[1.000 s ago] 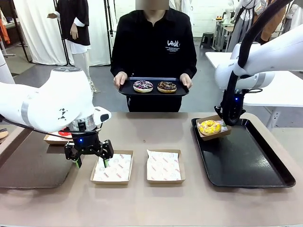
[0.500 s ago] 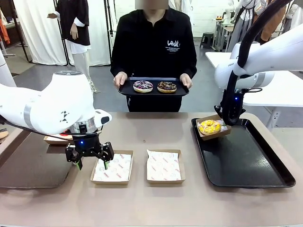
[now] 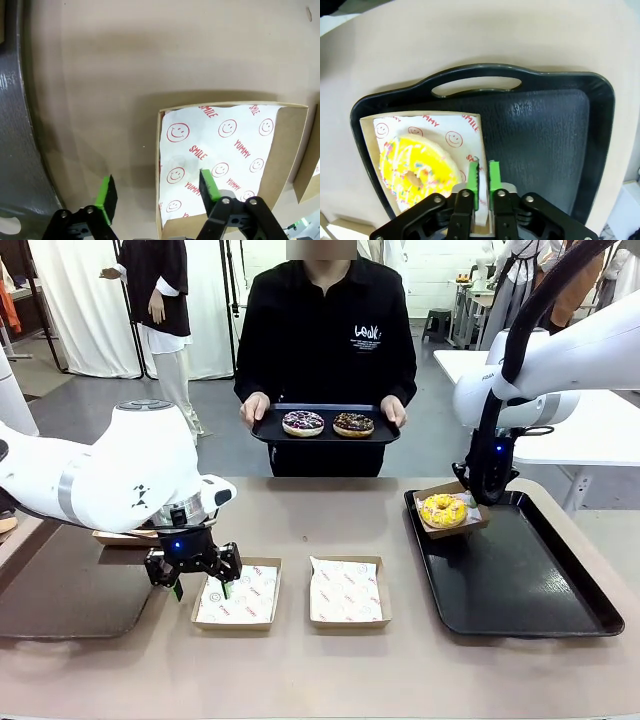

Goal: Individually package the donuts and arrange them on the tray.
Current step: Place the picked Paper togo box on the Handle tray while simultaneously picking up another Paper togo box from the table with the other hand.

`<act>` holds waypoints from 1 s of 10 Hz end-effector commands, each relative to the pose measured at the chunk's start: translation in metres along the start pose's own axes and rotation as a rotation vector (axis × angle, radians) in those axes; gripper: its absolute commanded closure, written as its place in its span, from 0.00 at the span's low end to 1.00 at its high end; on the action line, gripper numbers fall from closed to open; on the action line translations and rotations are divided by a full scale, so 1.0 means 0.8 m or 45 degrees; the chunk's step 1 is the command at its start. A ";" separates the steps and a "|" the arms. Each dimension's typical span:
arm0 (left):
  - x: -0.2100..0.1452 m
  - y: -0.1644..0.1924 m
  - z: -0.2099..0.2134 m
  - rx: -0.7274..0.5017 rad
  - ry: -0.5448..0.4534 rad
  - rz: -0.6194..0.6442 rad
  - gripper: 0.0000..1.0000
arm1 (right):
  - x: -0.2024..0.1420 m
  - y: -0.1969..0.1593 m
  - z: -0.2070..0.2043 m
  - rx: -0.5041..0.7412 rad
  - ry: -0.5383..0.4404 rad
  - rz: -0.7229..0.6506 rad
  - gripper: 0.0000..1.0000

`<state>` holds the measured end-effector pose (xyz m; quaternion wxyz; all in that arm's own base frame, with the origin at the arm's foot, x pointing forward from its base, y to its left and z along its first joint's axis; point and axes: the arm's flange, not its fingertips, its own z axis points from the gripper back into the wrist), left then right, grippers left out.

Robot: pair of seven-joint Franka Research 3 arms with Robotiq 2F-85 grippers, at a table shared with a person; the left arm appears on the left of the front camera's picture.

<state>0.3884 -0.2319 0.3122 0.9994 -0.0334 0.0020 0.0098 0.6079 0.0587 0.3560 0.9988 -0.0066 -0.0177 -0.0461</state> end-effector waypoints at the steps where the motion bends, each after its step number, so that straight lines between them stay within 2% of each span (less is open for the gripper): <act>1: -0.003 -0.003 -0.001 -0.015 -0.028 0.022 1.00 | 0.007 0.004 -0.002 -0.020 -0.012 -0.001 0.17; 2: -0.002 -0.002 -0.002 -0.013 -0.026 0.020 1.00 | 0.007 0.004 -0.002 -0.018 -0.010 -0.004 0.00; 3: -0.001 -0.002 -0.002 -0.014 -0.026 0.021 1.00 | 0.007 0.004 -0.002 -0.017 -0.006 -0.005 0.00; 4: -0.002 -0.002 -0.001 -0.017 -0.022 0.021 0.84 | 0.007 0.004 -0.002 -0.015 -0.005 -0.006 0.00; 5: -0.001 -0.003 -0.002 -0.018 -0.018 0.022 0.93 | 0.007 0.003 -0.002 -0.012 -0.004 -0.008 0.04; 6: -0.002 -0.003 -0.002 -0.019 -0.015 0.021 1.00 | 0.007 0.003 -0.002 -0.009 -0.001 -0.011 0.00; 10: -0.001 -0.003 0.000 -0.024 -0.008 0.029 1.00 | 0.002 -0.003 0.005 0.016 -0.010 -0.019 0.00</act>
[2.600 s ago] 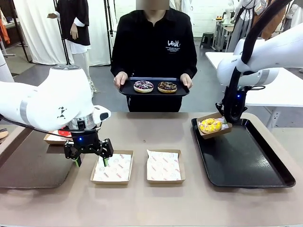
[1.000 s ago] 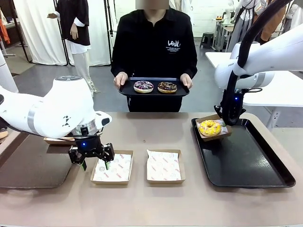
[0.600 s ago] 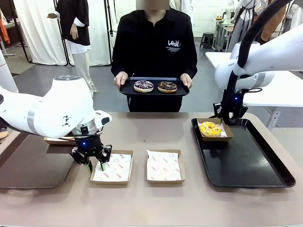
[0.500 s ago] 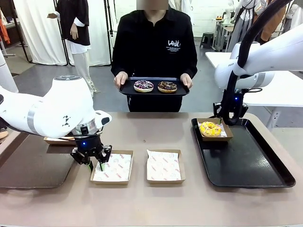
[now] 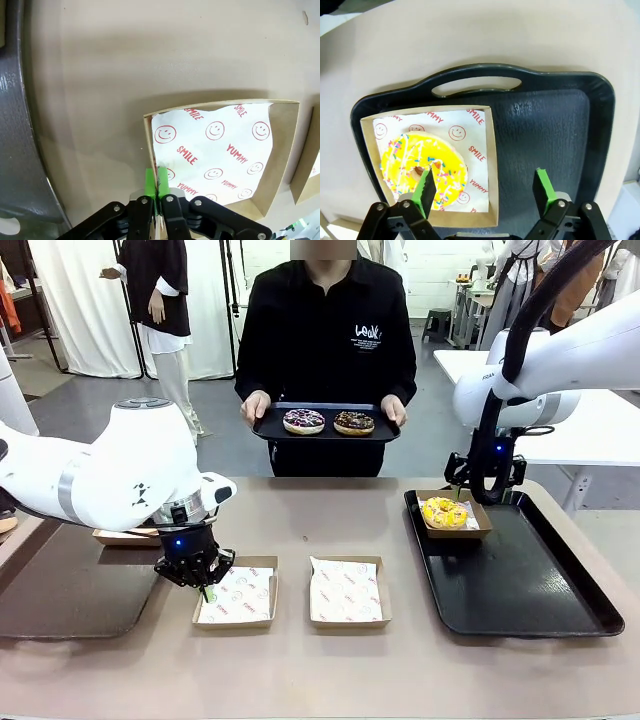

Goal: Individually package the donuts and arrange them on the tray.
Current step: Place the picked Paper togo box on the Handle tray while simultaneously picking up another Paper togo box from the table with the other hand.

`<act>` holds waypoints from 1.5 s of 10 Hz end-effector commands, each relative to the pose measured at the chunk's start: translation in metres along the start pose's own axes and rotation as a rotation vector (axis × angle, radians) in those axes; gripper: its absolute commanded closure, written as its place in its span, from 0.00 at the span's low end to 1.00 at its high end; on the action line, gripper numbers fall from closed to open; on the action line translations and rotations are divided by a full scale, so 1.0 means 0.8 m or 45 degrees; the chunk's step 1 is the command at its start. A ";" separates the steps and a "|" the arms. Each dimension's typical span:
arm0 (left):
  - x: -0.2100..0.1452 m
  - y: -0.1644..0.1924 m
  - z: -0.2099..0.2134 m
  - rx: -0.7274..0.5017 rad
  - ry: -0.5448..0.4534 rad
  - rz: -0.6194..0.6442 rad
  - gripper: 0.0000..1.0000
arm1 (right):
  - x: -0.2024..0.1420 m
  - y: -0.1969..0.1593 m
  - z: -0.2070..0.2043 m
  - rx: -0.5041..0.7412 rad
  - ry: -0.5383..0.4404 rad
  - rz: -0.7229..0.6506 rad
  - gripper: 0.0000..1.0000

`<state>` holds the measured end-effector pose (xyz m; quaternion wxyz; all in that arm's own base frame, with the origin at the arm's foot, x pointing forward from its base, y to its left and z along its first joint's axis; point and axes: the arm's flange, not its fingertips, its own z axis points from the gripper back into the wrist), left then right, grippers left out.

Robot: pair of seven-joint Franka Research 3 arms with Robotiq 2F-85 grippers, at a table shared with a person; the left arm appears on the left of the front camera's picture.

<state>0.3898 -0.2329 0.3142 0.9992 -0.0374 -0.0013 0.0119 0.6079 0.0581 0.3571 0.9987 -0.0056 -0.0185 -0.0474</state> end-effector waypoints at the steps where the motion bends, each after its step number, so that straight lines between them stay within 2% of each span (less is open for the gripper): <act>1: -0.003 -0.001 0.000 -0.015 0.002 0.025 1.00 | -0.001 -0.004 0.008 0.020 -0.017 -0.017 0.00; 4: 0.000 -0.001 0.009 0.009 0.071 0.019 1.00 | -0.021 -0.017 0.029 0.102 -0.015 -0.016 0.00; 5: 0.004 0.000 0.028 -0.022 0.095 0.006 1.00 | -0.049 -0.035 0.057 0.268 0.007 0.065 0.00; 6: 0.012 0.001 0.051 -0.048 0.072 0.013 1.00 | -0.079 -0.063 0.083 0.428 0.024 0.108 0.00; 7: 0.022 0.001 0.076 -0.073 0.054 0.018 1.00 | -0.104 -0.097 0.102 0.550 -0.082 0.120 0.00; 8: 0.036 0.000 0.102 -0.089 0.033 0.036 1.00 | -0.128 -0.137 0.115 0.694 -0.107 0.101 0.00; 9: 0.052 -0.002 0.129 -0.097 0.017 0.054 1.00 | -0.156 -0.175 0.121 0.791 -0.186 0.086 0.00; 12: 0.088 -0.015 0.182 -0.073 -0.012 0.048 1.00 | -0.226 -0.269 0.115 1.063 -0.208 0.046 0.00; 15: 0.116 -0.033 0.188 -0.020 -0.017 0.075 1.00 | -0.279 -0.340 0.105 1.264 -0.315 0.016 0.00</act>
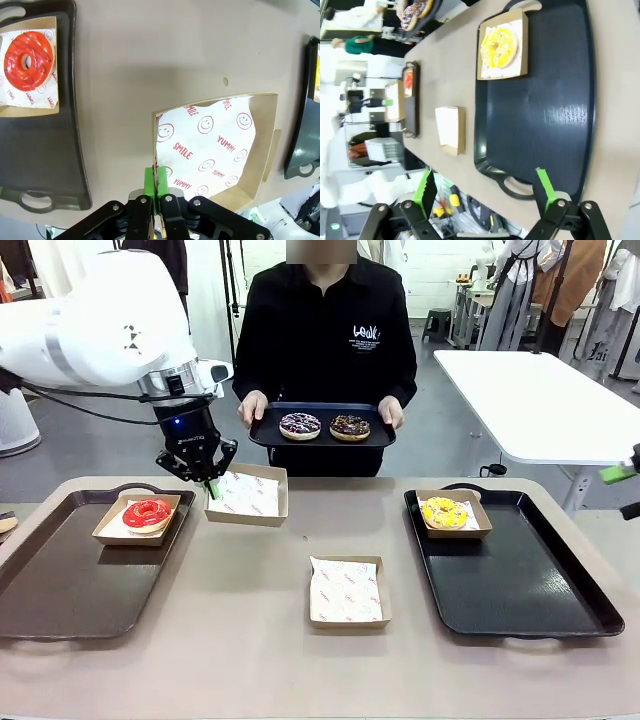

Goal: Individually package the donuts and arrange them on the tray.
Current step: Place the picked Paper togo box on the Handle tray while simultaneously picking up another Paper togo box from the table with the other hand.

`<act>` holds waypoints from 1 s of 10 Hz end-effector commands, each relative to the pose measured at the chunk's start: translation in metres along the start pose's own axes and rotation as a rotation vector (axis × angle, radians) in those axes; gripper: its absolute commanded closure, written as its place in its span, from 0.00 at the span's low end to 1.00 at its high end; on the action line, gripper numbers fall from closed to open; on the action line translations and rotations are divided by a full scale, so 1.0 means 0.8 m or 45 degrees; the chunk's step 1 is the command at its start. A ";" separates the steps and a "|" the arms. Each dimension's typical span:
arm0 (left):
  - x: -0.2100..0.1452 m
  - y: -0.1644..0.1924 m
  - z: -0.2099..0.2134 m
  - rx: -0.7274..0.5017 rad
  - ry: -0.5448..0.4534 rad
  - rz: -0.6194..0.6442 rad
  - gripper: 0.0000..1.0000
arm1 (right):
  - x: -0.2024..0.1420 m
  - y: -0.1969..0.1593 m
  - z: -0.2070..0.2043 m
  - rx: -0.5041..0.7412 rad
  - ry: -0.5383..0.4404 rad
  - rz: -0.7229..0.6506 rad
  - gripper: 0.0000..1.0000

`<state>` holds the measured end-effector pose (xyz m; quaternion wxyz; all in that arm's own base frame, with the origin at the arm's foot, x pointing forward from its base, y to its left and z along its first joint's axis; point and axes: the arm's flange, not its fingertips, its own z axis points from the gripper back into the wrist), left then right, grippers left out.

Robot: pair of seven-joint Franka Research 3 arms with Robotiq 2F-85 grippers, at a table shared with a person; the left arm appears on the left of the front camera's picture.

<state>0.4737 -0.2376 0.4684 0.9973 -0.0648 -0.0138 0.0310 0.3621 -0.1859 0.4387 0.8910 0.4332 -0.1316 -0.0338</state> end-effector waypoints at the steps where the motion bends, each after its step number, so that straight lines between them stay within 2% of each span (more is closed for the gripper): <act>1: 0.016 -0.014 -0.010 0.064 0.024 0.030 1.00 | -0.018 -0.020 0.013 0.153 -0.070 0.030 0.00; 4: 0.034 -0.014 -0.013 0.063 -0.020 0.030 1.00 | -0.051 -0.045 0.025 0.222 -0.084 0.021 0.00; 7: 0.046 -0.012 -0.010 0.060 -0.042 0.008 1.00 | -0.053 -0.060 0.015 0.244 -0.024 -0.029 0.00; 9: 0.038 -0.009 -0.008 0.042 -0.035 -0.076 1.00 | -0.057 -0.054 0.021 0.214 -0.032 -0.040 0.00; 10: 0.040 -0.009 -0.009 0.033 -0.013 -0.004 1.00 | -0.057 -0.054 0.021 0.214 -0.032 -0.040 0.00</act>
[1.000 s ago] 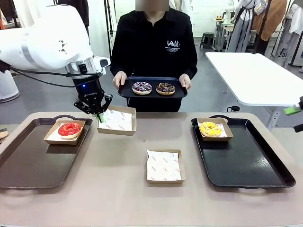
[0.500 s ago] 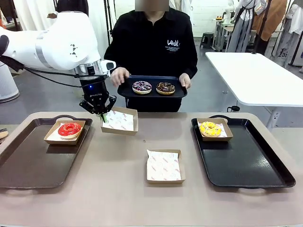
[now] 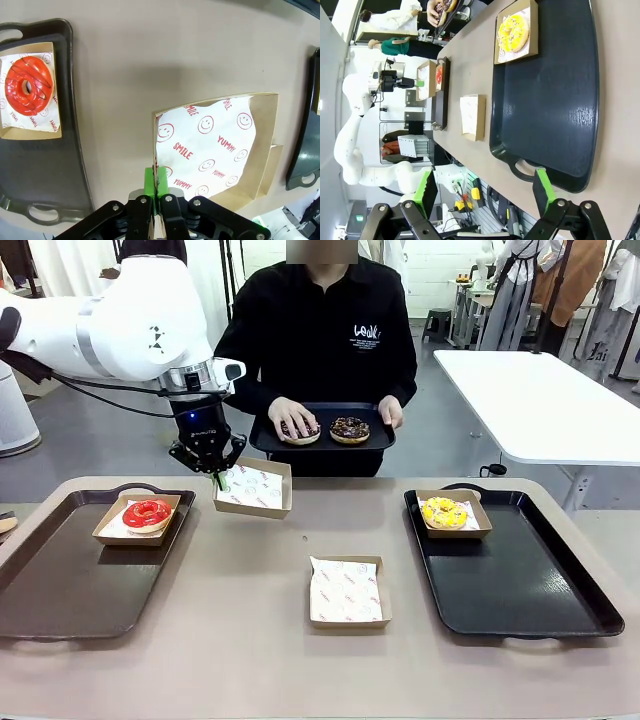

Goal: Individually package the donuts and arrange them on the tray.
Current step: Place the picked Paper togo box on the Handle tray while simultaneously picking up another Paper togo box from the table with the other hand.

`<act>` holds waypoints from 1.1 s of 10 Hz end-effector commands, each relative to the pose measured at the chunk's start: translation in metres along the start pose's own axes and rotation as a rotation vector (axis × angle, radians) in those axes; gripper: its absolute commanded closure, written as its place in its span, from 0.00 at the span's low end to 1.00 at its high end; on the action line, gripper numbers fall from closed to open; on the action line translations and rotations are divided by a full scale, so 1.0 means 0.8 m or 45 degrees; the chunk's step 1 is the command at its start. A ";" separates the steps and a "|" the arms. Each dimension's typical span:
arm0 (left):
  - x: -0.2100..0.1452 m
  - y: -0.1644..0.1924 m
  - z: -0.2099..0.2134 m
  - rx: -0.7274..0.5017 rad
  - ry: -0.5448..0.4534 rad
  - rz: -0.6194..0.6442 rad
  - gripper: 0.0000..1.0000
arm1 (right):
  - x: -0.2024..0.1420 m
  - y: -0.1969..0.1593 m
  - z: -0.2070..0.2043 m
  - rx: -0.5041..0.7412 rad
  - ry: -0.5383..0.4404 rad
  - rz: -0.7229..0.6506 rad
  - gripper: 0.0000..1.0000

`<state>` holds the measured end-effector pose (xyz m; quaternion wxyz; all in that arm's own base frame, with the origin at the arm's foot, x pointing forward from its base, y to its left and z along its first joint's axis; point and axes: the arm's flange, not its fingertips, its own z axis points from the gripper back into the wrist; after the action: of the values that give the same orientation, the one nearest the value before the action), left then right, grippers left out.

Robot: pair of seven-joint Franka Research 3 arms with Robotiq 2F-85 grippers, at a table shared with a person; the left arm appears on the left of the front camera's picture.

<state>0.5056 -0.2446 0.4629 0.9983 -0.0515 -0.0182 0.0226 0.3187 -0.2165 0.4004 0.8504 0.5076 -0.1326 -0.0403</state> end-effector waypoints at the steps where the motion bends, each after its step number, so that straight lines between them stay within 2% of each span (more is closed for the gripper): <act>1: 0.001 0.001 0.000 0.000 -0.002 0.018 1.00 | -0.002 0.005 0.005 0.003 -0.016 0.004 0.00; 11: 0.001 0.001 0.000 0.000 -0.002 0.018 1.00 | -0.002 0.005 0.005 0.003 -0.016 0.004 0.00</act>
<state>0.5065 -0.2424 0.4626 0.9982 -0.0515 -0.0177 0.0254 0.3174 -0.2186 0.4022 0.8508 0.5059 -0.1358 -0.0419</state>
